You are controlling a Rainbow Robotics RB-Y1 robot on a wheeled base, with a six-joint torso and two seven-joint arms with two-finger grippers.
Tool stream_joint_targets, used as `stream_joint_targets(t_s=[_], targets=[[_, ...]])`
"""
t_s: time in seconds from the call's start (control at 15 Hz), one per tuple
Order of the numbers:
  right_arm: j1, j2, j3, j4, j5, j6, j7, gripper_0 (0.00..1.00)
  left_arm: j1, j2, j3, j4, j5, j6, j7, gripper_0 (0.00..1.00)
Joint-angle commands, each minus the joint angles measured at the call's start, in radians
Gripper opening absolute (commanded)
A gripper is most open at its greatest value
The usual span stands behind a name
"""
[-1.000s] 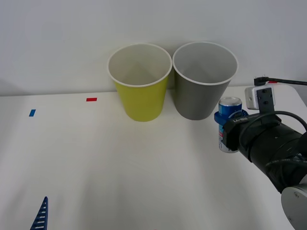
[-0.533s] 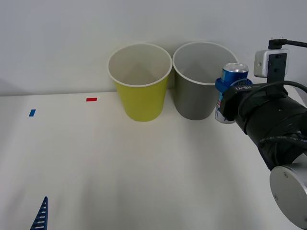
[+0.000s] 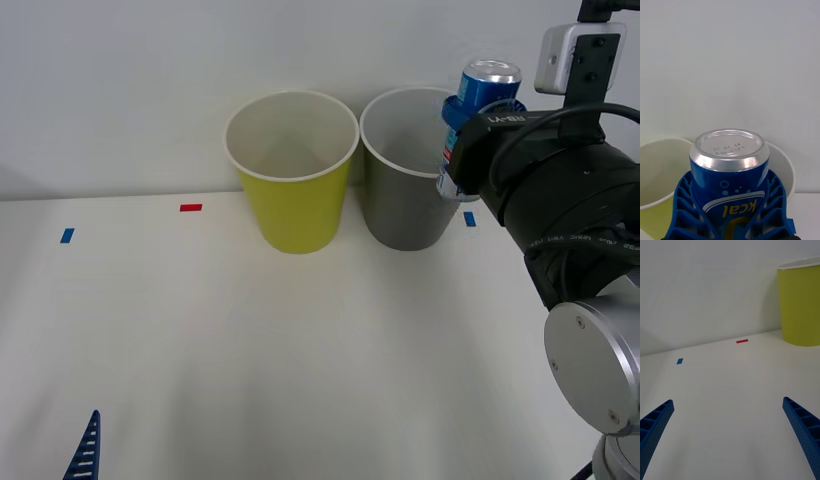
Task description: Put cans in the gray bin and PET bottles in the light green bin.
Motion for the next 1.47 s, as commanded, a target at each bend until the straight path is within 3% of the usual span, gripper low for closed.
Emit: stream_joint_targets(t_s=[0.07, 0.53, 0.87, 1.47], targets=[[-0.071, 0.002, -0.03, 0.08, -0.014, -0.07, 0.015, 0.0, 0.0, 0.0, 0.0, 0.0, 0.0, 0.0, 0.0, 1.0], [-0.22, -0.034, -0.099, 0.361, -0.049, -0.27, 0.018, 0.0, 0.0, 0.0, 0.0, 0.0, 0.0, 0.0, 0.0, 1.0], [-0.271, -0.058, -0.106, 0.583, -0.062, -0.491, 0.013, 0.0, 0.0, 0.0, 0.0, 0.0, 0.0, 0.0, 0.0, 1.0], [-0.286, -0.086, -0.112, 0.726, -0.068, -0.665, 0.013, 0.0, 0.0, 0.0, 0.0, 0.0, 0.0, 0.0, 0.0, 1.0]])
